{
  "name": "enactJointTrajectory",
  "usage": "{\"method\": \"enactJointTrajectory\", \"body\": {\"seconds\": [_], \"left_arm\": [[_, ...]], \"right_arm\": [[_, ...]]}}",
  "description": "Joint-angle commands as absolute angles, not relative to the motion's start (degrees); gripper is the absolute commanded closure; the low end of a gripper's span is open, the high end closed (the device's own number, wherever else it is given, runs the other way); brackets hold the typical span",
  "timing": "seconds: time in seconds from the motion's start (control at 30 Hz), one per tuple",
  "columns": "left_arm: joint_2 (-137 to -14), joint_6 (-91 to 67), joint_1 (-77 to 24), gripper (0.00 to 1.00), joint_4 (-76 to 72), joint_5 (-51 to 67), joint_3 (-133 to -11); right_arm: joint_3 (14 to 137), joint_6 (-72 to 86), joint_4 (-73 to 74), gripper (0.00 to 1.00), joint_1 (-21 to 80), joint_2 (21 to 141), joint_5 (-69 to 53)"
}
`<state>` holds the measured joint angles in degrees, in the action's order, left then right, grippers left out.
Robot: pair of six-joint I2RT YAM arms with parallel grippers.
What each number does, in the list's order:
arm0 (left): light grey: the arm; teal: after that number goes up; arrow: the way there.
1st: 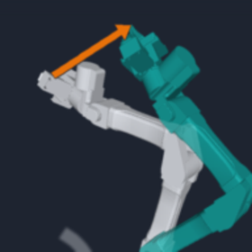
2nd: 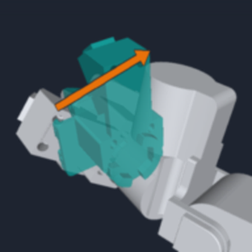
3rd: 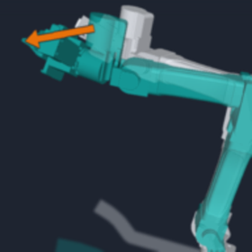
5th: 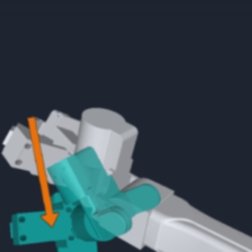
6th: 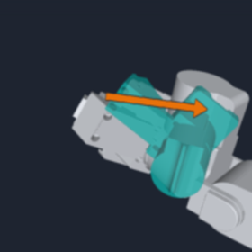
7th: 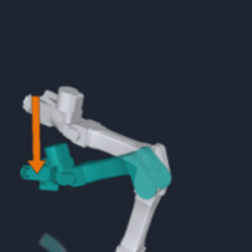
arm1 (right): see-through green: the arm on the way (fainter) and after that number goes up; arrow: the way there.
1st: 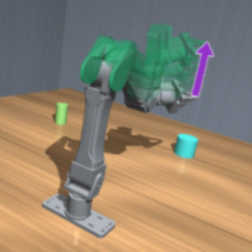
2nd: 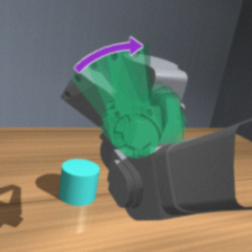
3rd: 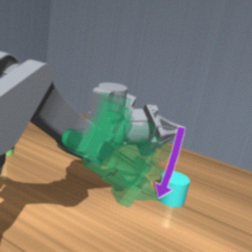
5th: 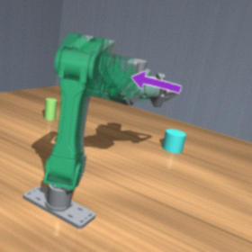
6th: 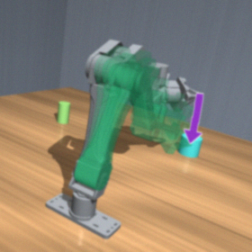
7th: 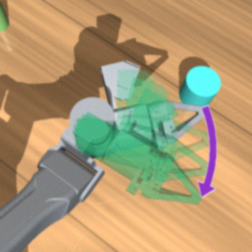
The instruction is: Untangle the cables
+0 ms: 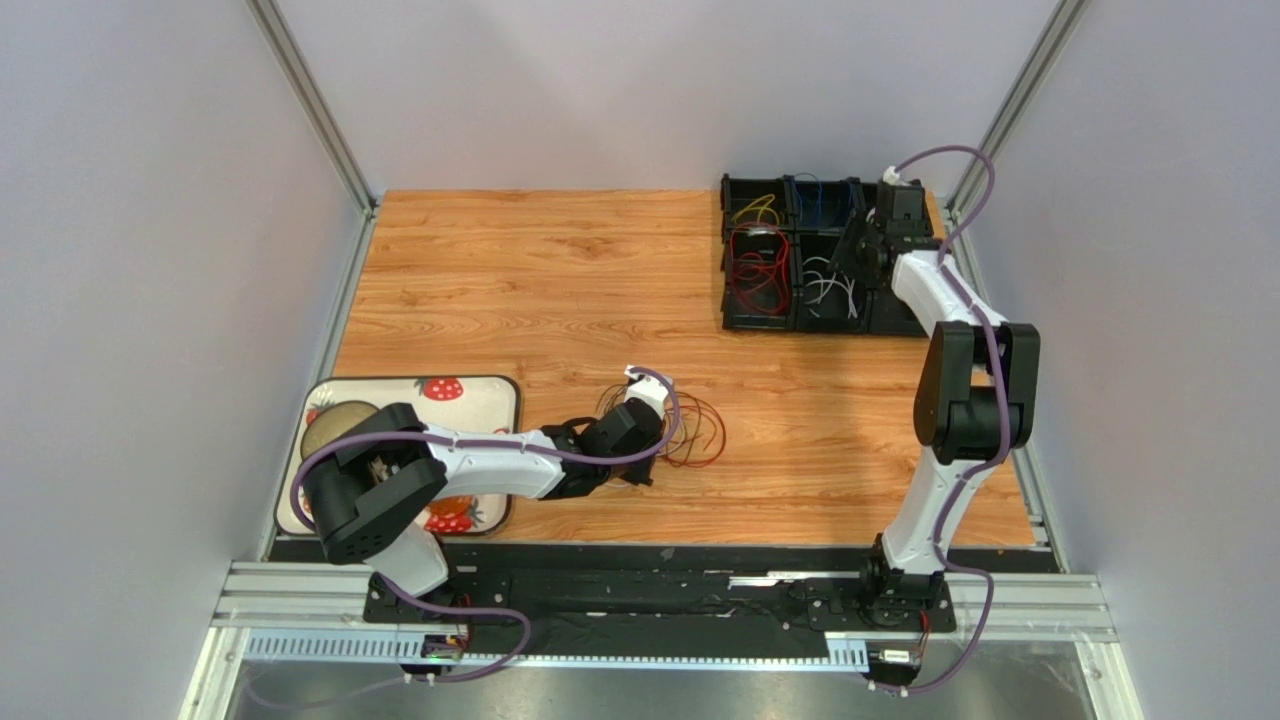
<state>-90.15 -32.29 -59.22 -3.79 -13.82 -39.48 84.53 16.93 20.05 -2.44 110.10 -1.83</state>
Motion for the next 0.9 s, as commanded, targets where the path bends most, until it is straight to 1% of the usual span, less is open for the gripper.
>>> {"method": "enactJointTrajectory", "body": {"seconds": [0.0, 0.03, 0.17, 0.3, 0.4, 0.47, 0.57, 0.63, 0.77, 0.87], "left_arm": [[-91.3, -32.8, -59.3, 1.0, -1.9, -13.5, -38.9], [-91.2, -32.7, -59.3, 1.0, -1.9, -13.5, -38.9], [-91.2, -32.8, -59.2, 1.0, -1.8, -13.4, -38.9], [-91.2, -32.8, -59.3, 1.0, -1.7, -13.4, -39.0], [-91.1, -32.8, -59.3, 1.0, -1.5, -13.4, -38.9], [-91.1, -32.8, -59.3, 1.0, -1.3, -13.4, -38.9], [-90.9, -33.0, -59.2, 1.0, -1.0, -13.6, -38.9], [-90.9, -33.0, -59.3, 1.0, -1.1, -13.6, -39.0], [-91.2, -32.9, -59.3, 1.0, -1.1, -13.4, -39.2], [-91.2, -32.7, -59.3, 1.0, -1.3, -13.3, -39.2]], "right_arm": [[93.3, 16.5, 27.8, 0.5, -2.5, 104.1, -1.2], [94.1, 16.3, 28.9, 0.47, -2.4, 103.7, -0.5], [97.1, 15.3, 34.8, 0.46, -2.4, 101.2, 4.9], [94.6, 14.6, 34.2, 0.45, -2.4, 98.7, 7.1], [93.6, 15.3, 31.7, 0.45, -2.4, 99.6, 4.8], [96.3, 16.3, 35.0, 0.47, -2.3, 101.2, 4.0], [96.9, 17.9, 39.4, 0.48, -1.9, 101.7, 7.5], [93.7, 20.6, 39.9, 0.48, -1.9, 99.0, 10.3], [78.2, 23.6, 35.3, 0.47, -1.9, 92.6, 10.5], [75.2, 24.2, 35.7, 0.47, -1.9, 91.9, 12.1]]}}
